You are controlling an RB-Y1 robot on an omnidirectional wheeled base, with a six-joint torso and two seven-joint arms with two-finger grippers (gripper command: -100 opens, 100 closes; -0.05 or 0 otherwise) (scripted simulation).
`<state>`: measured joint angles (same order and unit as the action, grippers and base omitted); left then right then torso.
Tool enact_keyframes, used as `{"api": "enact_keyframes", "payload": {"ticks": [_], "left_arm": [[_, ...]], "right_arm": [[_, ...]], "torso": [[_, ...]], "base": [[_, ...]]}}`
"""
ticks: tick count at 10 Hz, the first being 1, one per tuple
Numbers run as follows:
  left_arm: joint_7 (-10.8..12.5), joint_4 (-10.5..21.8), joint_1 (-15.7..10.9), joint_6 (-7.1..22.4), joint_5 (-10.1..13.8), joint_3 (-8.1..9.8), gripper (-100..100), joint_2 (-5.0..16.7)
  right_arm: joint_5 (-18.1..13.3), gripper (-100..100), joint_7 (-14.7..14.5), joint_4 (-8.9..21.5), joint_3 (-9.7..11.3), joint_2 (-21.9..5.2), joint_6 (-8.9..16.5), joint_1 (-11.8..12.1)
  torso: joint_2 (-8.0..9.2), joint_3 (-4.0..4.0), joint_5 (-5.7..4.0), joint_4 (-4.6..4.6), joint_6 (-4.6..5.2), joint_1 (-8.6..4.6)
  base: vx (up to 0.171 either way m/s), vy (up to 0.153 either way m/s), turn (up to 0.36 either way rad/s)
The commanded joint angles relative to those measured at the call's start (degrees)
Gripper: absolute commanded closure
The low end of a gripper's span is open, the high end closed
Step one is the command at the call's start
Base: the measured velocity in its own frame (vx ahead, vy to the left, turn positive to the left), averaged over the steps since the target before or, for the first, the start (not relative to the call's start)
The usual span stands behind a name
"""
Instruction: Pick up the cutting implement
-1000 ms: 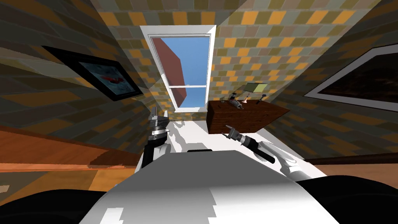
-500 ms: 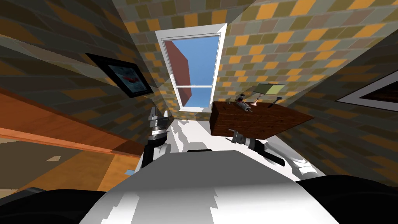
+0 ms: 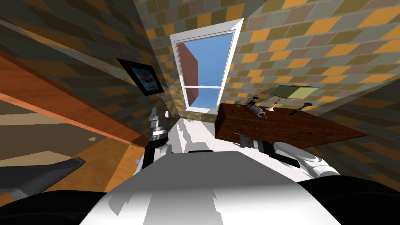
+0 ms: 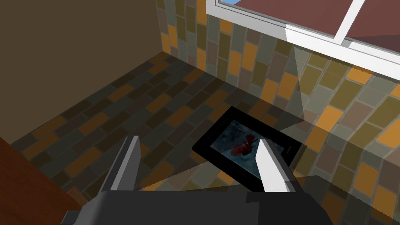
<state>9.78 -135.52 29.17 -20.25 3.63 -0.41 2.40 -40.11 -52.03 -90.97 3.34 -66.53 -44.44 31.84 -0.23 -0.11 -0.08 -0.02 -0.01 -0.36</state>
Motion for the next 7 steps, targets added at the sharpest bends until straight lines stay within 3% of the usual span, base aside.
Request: {"api": "enact_keyframes", "payload": {"ticks": [1, 4, 7], "left_arm": [[0.0, 0.0, 0.0, 0.0, 0.0, 0.0, 0, 0.0], [0.0, 0.0, 0.01, 0.0, 0.0, 0.01, 0, 0.0], [0.0, 0.0, 0.01, 0.0, 0.0, 0.01, 0, 0.0]], "right_arm": [[-0.64, -100, -1.94, 0.33, -0.21, -2.35, -0.27, 1.44], [-2.93, -100, -6.66, 3.91, 0.22, -7.31, -1.77, 3.4], [-3.91, -100, -9.26, 5.62, 0.41, -11.88, -2.47, 4.42]], "torso": [[0.0, 0.0, 0.0, 0.0, 0.0, 0.0], [-0.07, -0.04, -0.02, -0.02, 0.08, -0.03], [-0.15, -0.09, -0.02, -0.03, 0.03, -0.09]], "base": [[0.043, -0.044, 0.188], [0.062, -0.06, 0.25], [0.066, -0.069, 0.209]]}}
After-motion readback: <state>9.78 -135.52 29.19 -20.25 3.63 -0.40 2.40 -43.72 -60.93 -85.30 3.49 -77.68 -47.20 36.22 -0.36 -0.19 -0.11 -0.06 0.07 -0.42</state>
